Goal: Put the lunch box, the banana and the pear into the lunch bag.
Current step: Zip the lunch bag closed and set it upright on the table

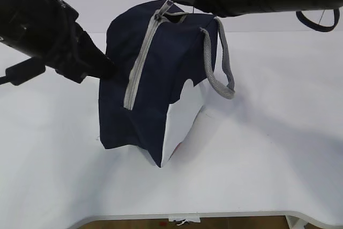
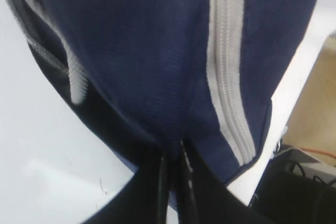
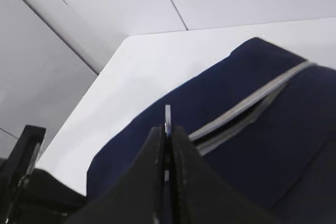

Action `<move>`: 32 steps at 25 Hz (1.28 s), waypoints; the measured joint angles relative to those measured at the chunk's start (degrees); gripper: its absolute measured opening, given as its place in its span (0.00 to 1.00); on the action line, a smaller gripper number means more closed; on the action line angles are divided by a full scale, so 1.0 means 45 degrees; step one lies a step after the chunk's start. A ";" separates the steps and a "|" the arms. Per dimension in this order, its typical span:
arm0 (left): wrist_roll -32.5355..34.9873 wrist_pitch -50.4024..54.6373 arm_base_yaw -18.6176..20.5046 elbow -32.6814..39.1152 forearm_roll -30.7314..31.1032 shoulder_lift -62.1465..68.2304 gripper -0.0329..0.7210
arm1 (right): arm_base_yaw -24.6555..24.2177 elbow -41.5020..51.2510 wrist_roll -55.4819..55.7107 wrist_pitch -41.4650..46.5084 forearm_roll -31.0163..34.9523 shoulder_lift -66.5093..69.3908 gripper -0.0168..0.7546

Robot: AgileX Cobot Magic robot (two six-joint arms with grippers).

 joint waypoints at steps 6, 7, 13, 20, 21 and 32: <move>0.0000 0.0599 0.0000 0.0000 0.0440 -0.0052 0.04 | -0.0433 -0.0087 0.0023 -0.0051 0.0000 0.0000 0.01; 0.0000 0.0697 0.0000 0.0000 0.0463 -0.0052 0.04 | -0.0572 -0.0087 0.0023 -0.0051 0.0000 0.0023 0.01; 0.0022 0.0893 0.0000 0.0000 0.0654 -0.0261 0.04 | -0.1365 -0.0108 0.0023 -0.0051 0.0000 0.0252 0.01; 0.0022 0.1246 0.0000 0.0000 0.1034 -0.0613 0.04 | -0.1850 -0.0268 0.0023 -0.0270 0.0000 0.1066 0.01; 0.0022 0.1299 0.0000 0.0000 0.1089 -0.0664 0.04 | -0.1914 -0.0322 0.0023 -0.0301 0.0000 0.1184 0.01; 0.0045 0.1777 0.0585 0.0000 0.1242 -0.0777 0.04 | -0.2871 -0.0592 -0.0024 -0.0651 0.0000 0.2559 0.01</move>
